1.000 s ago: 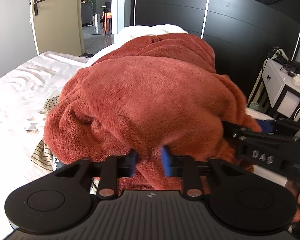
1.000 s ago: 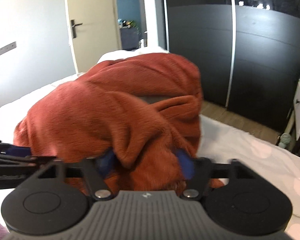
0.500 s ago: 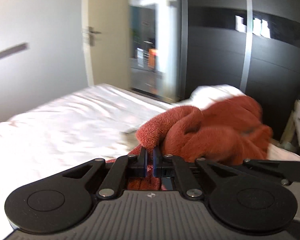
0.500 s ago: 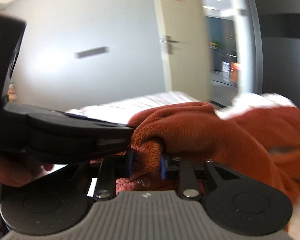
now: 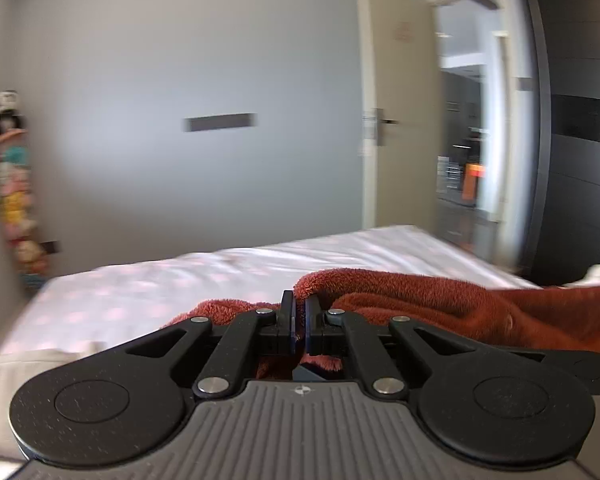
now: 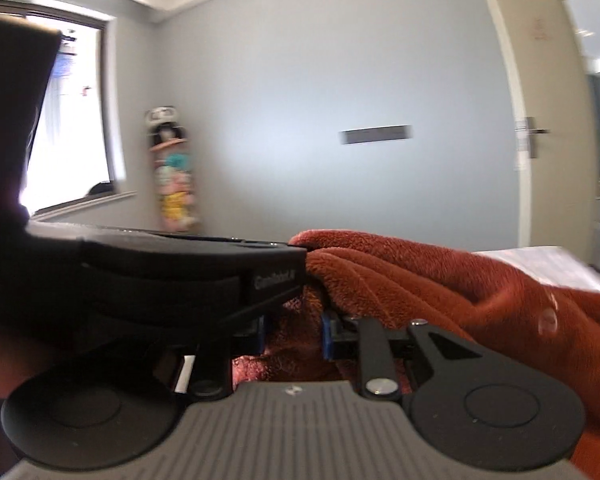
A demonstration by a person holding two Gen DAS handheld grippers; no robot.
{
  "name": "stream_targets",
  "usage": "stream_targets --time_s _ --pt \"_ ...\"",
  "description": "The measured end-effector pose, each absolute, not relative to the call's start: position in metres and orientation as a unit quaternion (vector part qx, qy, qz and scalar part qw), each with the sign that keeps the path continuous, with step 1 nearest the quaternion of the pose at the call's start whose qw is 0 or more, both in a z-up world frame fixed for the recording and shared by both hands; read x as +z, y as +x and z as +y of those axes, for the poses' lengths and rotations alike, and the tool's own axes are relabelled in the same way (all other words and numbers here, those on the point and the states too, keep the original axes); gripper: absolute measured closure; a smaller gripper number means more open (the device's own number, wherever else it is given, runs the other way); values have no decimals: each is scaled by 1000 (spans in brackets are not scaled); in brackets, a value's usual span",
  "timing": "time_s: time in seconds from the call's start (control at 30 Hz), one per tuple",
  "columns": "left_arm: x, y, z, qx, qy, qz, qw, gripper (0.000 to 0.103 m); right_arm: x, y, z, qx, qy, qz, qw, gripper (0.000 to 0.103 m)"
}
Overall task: Fold clothes
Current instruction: 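Carry the trousers onto the open bed and lay them down, opening both grippers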
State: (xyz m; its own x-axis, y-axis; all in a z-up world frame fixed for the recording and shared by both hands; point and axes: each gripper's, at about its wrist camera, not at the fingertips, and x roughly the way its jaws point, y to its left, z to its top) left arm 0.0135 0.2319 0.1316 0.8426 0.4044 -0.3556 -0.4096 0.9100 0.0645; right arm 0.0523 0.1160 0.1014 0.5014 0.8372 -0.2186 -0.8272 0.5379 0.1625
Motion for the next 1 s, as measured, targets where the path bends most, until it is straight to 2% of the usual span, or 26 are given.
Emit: stream_targets --time_s 0.13,0.2,0.43,0.5,0.57,0.63,0.7,0.8,0.9,1.0 --pt "122 -19 269 279 0 200 939 101 100 23 185 545 9 152 825 78" --pt "106 -29 285 300 -9 233 925 101 89 8 218 569 -7 176 803 77" --pt "8 -63 341 320 -86 369 869 99 -4 -20 272 588 -67 345 728 70" --pt "-10 -71 360 326 -109 387 856 98 -23 -12 264 580 -66 376 720 62" --pt "-21 -79 379 337 -123 394 846 97 -32 -6 250 569 -63 380 727 41" --pt "-24 -87 395 338 -143 397 841 92 -34 9 227 557 -60 379 736 35" --pt "-29 -101 406 337 -159 402 837 81 -33 27 222 547 -63 377 745 33" --pt "-43 -112 416 336 -167 421 826 73 -39 39 193 522 -73 372 764 32" --pt "-64 -118 429 335 -175 455 806 66 -49 66 154 486 -83 372 786 32" --pt "-86 -120 441 322 -190 490 787 65 -63 108 119 428 -89 382 814 32"
